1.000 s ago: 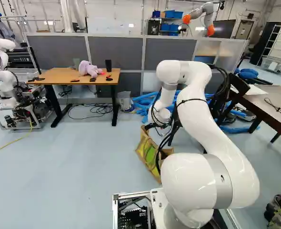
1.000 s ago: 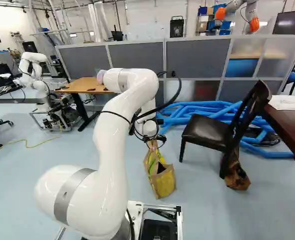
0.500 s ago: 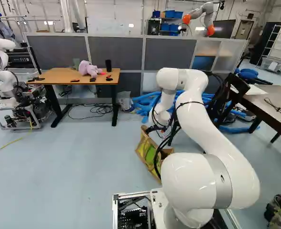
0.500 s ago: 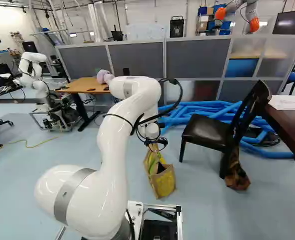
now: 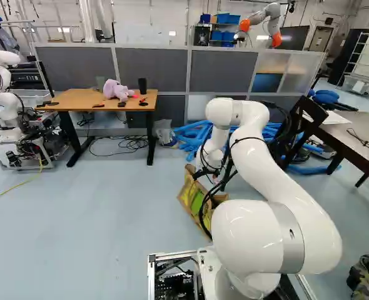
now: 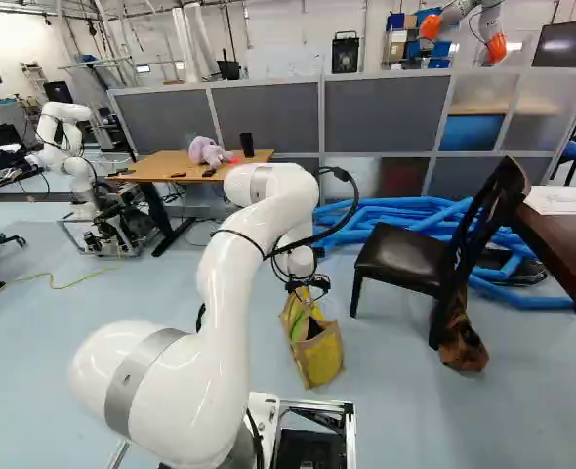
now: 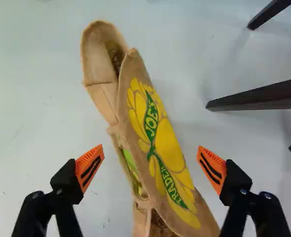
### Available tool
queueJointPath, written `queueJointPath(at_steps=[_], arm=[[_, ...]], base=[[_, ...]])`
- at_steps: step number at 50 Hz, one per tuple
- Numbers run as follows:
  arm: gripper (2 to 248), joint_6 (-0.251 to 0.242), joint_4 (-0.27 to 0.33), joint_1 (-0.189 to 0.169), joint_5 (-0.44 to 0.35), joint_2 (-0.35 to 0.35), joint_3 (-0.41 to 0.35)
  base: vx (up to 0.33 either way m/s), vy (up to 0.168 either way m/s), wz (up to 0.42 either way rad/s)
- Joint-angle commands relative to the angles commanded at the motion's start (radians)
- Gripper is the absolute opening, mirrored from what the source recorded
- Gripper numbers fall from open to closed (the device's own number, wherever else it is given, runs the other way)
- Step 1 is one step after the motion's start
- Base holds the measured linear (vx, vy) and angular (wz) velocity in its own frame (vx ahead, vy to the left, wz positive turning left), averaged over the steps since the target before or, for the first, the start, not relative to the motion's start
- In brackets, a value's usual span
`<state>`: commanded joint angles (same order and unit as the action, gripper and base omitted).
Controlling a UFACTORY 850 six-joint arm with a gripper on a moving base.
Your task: Pick up the bag on the ground and place it on the table
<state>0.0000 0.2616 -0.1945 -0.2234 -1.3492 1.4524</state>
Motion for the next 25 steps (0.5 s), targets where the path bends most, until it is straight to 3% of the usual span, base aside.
queueJointPath(at_steps=[10, 25], arm=[[247, -0.017, 0.026, -0.001, 0.017, -0.037, 0.033], [247, -0.159, 0.066, -0.001, 0.039, -0.093, 0.083]], base=[[0.0, 0.0, 0.0], [0.0, 0.0, 0.0]])
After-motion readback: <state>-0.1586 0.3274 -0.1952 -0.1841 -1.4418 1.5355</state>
